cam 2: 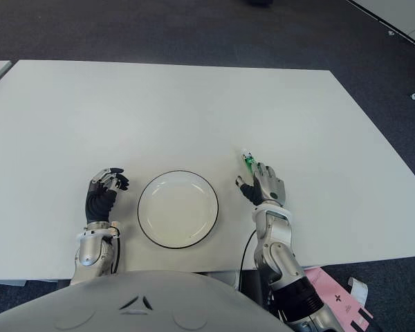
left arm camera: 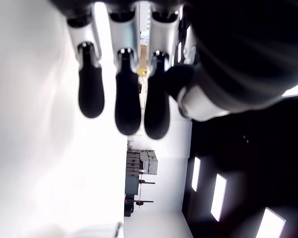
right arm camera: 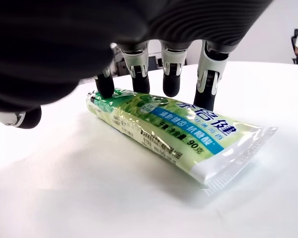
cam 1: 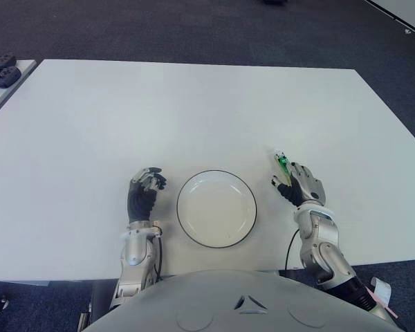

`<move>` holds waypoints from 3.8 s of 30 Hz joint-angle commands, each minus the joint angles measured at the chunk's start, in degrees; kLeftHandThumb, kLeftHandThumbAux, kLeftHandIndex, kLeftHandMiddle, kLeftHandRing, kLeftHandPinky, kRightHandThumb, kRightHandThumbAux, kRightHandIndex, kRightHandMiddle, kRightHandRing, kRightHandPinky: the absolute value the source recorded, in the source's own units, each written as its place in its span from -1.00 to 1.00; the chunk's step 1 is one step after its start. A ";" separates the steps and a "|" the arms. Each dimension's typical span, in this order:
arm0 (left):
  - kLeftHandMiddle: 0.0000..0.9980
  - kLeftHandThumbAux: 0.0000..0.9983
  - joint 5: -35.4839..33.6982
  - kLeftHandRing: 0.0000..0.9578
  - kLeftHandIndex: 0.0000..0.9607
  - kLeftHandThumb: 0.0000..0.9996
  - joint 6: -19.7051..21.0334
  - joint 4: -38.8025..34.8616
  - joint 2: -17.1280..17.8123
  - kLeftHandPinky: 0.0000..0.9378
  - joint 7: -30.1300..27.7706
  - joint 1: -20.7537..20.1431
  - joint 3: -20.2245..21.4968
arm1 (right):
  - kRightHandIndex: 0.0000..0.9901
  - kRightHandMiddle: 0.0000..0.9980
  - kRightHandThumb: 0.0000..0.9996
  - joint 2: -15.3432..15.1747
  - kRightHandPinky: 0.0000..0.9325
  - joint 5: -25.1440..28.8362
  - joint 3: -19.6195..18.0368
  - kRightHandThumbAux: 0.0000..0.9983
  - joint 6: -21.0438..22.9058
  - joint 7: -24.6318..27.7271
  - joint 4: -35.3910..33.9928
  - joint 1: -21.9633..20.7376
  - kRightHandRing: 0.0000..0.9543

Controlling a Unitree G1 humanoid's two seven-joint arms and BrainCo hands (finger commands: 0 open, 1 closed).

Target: Put the toothpaste on the table into the plate.

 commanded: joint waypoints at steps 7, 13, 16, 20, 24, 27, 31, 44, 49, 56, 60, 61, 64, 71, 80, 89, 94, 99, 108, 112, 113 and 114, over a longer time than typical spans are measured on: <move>0.14 0.44 0.64 0.18 -0.11 0.41 2.21 0.70 -2.20 0.15 0.80 1.66 -0.53 | -1.00 -1.00 0.06 1.00 -1.00 -2.78 3.36 -0.71 0.29 3.96 5.54 3.19 -1.00; 0.14 0.44 0.60 0.19 -0.11 0.41 2.28 0.62 -2.28 0.18 0.67 1.83 -0.46 | -1.00 -1.00 0.08 1.64 -1.00 -3.89 3.89 -0.67 0.29 4.23 8.15 2.93 -1.00; 0.14 0.44 0.56 0.19 -0.10 0.41 2.17 0.61 -2.23 0.18 0.56 1.96 -0.43 | -1.00 -1.00 0.09 2.17 -1.00 -4.19 3.92 -0.66 0.34 4.29 10.46 2.12 -1.00; 0.14 0.44 0.41 0.19 -0.10 0.41 1.91 0.71 -2.14 0.17 0.36 2.12 -0.41 | -1.00 -1.00 0.08 2.90 -1.00 -4.21 3.49 -0.64 0.28 3.71 14.03 0.81 -1.00; 0.14 0.44 0.31 0.19 -0.11 0.41 1.64 0.87 -2.07 0.16 0.23 2.16 -0.37 | -1.00 -1.00 0.09 3.35 -1.00 -3.79 2.82 -0.61 0.12 2.59 17.00 -0.28 -1.00; 0.14 0.44 0.18 0.19 -0.11 0.41 1.47 0.95 -2.01 0.17 0.12 2.21 -0.30 | -1.00 -1.00 0.10 3.58 -1.00 -2.90 2.05 -0.60 -0.39 1.18 20.76 -1.76 -1.00; 0.14 0.44 0.35 0.19 -0.11 0.41 1.24 1.02 -1.99 0.17 0.29 2.31 -0.24 | -1.00 -1.00 0.11 4.11 -1.00 -2.64 1.68 -0.59 0.19 -0.01 23.20 -2.84 -1.00; 0.14 0.44 0.40 0.19 -0.11 0.41 2.41 0.30 -2.13 0.18 0.67 2.49 -0.07 | -1.00 -1.00 0.15 6.33 -1.00 -2.13 -0.95 -0.51 0.71 -5.68 27.34 -4.87 -1.00; 0.14 0.44 0.02 0.20 -0.11 0.41 2.17 0.46 -1.91 0.19 0.21 2.33 0.05 | -1.00 -1.00 0.21 7.45 -1.00 -0.10 -2.81 -0.45 -1.06 -10.11 28.40 -5.35 -1.00; 0.15 0.44 0.16 0.20 -0.11 0.41 2.05 0.58 -1.72 0.19 0.27 2.15 0.29 | -1.00 -1.00 0.25 9.60 -1.00 5.88 -6.07 -0.41 -5.56 -17.21 31.42 -6.99 -1.00; 0.15 0.44 0.30 0.20 -0.10 0.41 1.47 0.79 -1.49 0.19 0.15 2.06 0.42 | -1.00 -1.00 0.24 11.38 -0.92 11.06 -9.05 -0.39 -11.50 -23.79 33.56 -7.72 -1.00; 0.15 0.44 0.27 0.20 -0.10 0.41 1.33 0.83 -1.44 0.19 0.06 2.06 0.44 | -1.00 -1.00 0.24 12.03 -0.89 12.84 -10.07 -0.39 -13.42 -25.43 33.71 -7.63 -1.00; 0.15 0.44 0.16 0.20 -0.10 0.41 1.02 0.97 -1.33 0.19 -0.14 2.03 0.52 | -1.00 -1.00 0.24 13.42 -0.81 16.79 -12.18 -0.38 -17.73 -28.89 34.29 -7.46 -1.00; 0.14 0.44 -0.12 0.19 -0.11 0.41 0.57 1.16 -1.24 0.17 -0.26 2.01 0.77 | -1.00 -1.00 0.12 18.16 -0.85 26.32 -17.79 -0.59 -33.93 -41.59 49.29 -12.74 -0.99; 0.14 0.44 -0.40 0.18 -0.11 0.40 1.20 0.82 -1.17 0.16 -0.46 2.10 0.80 | -1.00 -1.00 0.07 21.11 -0.98 32.11 -21.72 -0.81 -42.29 -48.24 56.63 -15.57 -1.00; 0.13 0.44 -0.26 0.18 -0.11 0.40 2.25 0.30 -1.05 0.16 -0.31 2.16 0.76 | -1.00 -1.00 0.08 23.06 -1.00 33.88 -21.60 -0.86 -43.50 -51.87 58.05 -16.51 -1.00; 0.14 0.44 -0.26 0.19 -0.11 0.41 2.81 0.05 -1.21 0.19 0.00 2.05 0.90 | -1.00 -1.00 0.09 23.14 -1.00 34.22 -21.47 -0.89 -42.97 -52.11 58.46 -16.89 -1.00; 0.14 0.44 0.15 0.19 -0.11 0.41 3.40 -0.18 -1.43 0.18 0.56 1.89 1.01 | -1.00 -1.00 0.11 23.30 -1.00 34.83 -21.36 -0.85 -42.22 -50.94 57.91 -16.93 -1.00; 0.12 0.44 1.15 0.16 -0.11 0.41 4.67 -0.89 -1.92 0.14 1.65 1.94 1.11 | -1.00 -1.00 0.12 23.63 -1.00 35.25 -21.27 -0.86 -40.39 -49.93 57.40 -17.14 -1.00; 0.12 0.44 1.24 0.15 -0.11 0.41 4.39 -0.73 -1.91 0.14 1.67 1.87 1.10 | -1.00 -1.00 0.11 24.07 -1.00 35.03 -21.13 -0.84 -38.38 -49.90 56.83 -17.29 -1.00; 0.12 0.44 1.29 0.15 -0.11 0.41 4.35 -0.69 -1.94 0.14 1.69 1.83 1.10 | -1.00 -1.00 0.11 24.15 -1.00 35.00 -21.09 -0.84 -37.93 -49.87 56.70 -17.33 -1.00; 0.12 0.44 1.30 0.15 -0.11 0.41 4.17 -0.59 -1.87 0.14 1.61 1.76 1.12 | -1.00 -1.00 0.10 24.39 -1.00 34.92 -21.02 -0.83 -37.04 -49.83 56.21 -17.31 -1.00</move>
